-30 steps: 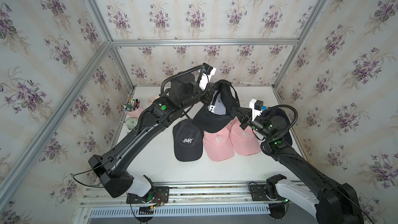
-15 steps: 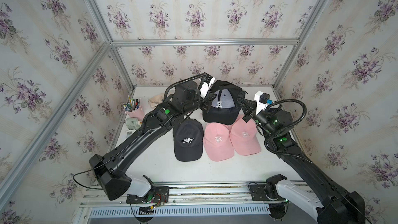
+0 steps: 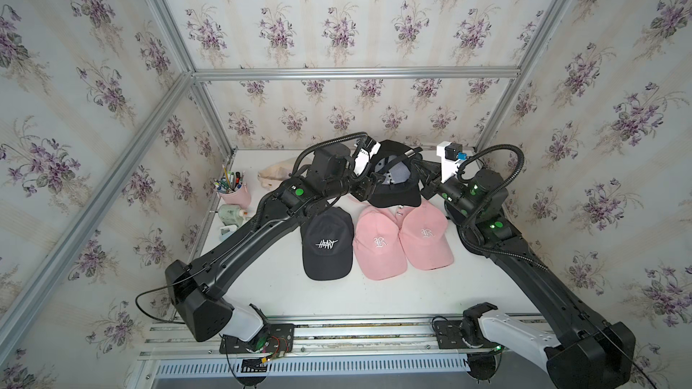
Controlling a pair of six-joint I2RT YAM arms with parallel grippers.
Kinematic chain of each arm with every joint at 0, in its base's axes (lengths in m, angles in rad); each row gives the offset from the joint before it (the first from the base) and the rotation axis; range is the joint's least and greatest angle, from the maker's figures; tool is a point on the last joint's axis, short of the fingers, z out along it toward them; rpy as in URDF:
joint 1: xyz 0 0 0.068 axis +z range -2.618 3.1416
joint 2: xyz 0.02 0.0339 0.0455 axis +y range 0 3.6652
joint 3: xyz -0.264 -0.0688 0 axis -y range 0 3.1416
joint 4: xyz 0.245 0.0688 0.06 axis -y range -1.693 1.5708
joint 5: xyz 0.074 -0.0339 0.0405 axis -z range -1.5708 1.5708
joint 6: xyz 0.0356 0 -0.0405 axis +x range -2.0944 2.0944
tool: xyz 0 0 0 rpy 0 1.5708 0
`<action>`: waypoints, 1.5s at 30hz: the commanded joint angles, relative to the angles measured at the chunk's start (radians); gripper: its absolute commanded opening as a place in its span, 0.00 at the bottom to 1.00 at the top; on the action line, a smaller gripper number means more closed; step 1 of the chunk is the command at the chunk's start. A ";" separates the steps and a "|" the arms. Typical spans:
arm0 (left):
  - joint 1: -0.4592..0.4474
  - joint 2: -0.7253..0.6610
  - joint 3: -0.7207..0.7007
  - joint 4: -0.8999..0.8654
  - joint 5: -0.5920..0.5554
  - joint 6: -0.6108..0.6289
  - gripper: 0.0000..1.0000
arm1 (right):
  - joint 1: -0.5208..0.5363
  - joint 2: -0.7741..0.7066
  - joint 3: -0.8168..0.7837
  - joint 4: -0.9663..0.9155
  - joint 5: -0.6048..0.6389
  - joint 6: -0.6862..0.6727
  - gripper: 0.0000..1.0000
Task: Open the adjustable buckle of the baseball cap
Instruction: Pick up the baseball cap from the center of the board, then open the adjustable buckle on the baseball cap.
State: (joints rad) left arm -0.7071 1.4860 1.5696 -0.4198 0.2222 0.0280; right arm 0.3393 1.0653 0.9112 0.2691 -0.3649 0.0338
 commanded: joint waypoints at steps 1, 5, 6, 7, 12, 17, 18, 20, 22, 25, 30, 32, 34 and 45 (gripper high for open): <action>-0.002 0.008 0.026 -0.032 0.079 0.037 0.69 | 0.000 0.011 0.019 -0.020 0.025 0.013 0.00; -0.002 0.001 0.026 -0.031 0.089 0.047 0.75 | -0.001 0.027 0.028 -0.036 0.026 0.020 0.00; -0.002 -0.001 0.029 -0.029 0.095 0.047 0.76 | 0.000 0.029 0.026 -0.035 0.025 0.023 0.00; -0.003 -0.002 0.034 -0.023 0.101 0.046 0.77 | 0.000 0.030 0.025 -0.035 0.025 0.023 0.00; -0.003 0.017 0.104 -0.002 0.123 0.023 0.78 | 0.000 0.033 0.021 -0.048 0.036 0.009 0.00; -0.012 0.103 0.246 -0.034 0.118 0.010 0.81 | 0.004 0.030 0.017 -0.065 0.049 -0.006 0.00; -0.013 0.122 0.273 -0.043 0.110 0.005 0.81 | 0.006 0.030 0.017 -0.069 0.053 -0.008 0.00; -0.015 0.164 0.328 -0.064 0.109 -0.001 0.81 | 0.009 0.027 0.017 -0.073 0.058 -0.008 0.00; -0.017 0.209 0.385 -0.087 0.095 -0.017 0.81 | 0.013 0.027 0.017 -0.074 0.061 -0.009 0.00; -0.021 0.267 0.462 -0.118 0.073 -0.029 0.81 | 0.023 0.028 0.018 -0.080 0.075 -0.014 0.00; -0.044 0.344 0.559 -0.167 0.024 -0.030 0.81 | 0.044 0.025 0.017 -0.086 0.107 -0.026 0.00; -0.049 0.366 0.582 -0.180 0.012 -0.032 0.81 | 0.051 0.027 0.017 -0.090 0.119 -0.030 0.00; -0.052 0.381 0.596 -0.184 0.007 -0.039 0.81 | 0.055 0.027 0.017 -0.090 0.130 -0.034 0.00; -0.052 0.421 0.620 -0.228 -0.036 -0.034 0.64 | 0.064 0.022 0.015 -0.085 0.143 -0.043 0.00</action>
State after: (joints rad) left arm -0.7597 1.9034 2.1818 -0.6357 0.2005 -0.0082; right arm 0.4000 1.0927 0.9260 0.1535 -0.2283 0.0010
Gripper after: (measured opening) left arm 0.655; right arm 0.049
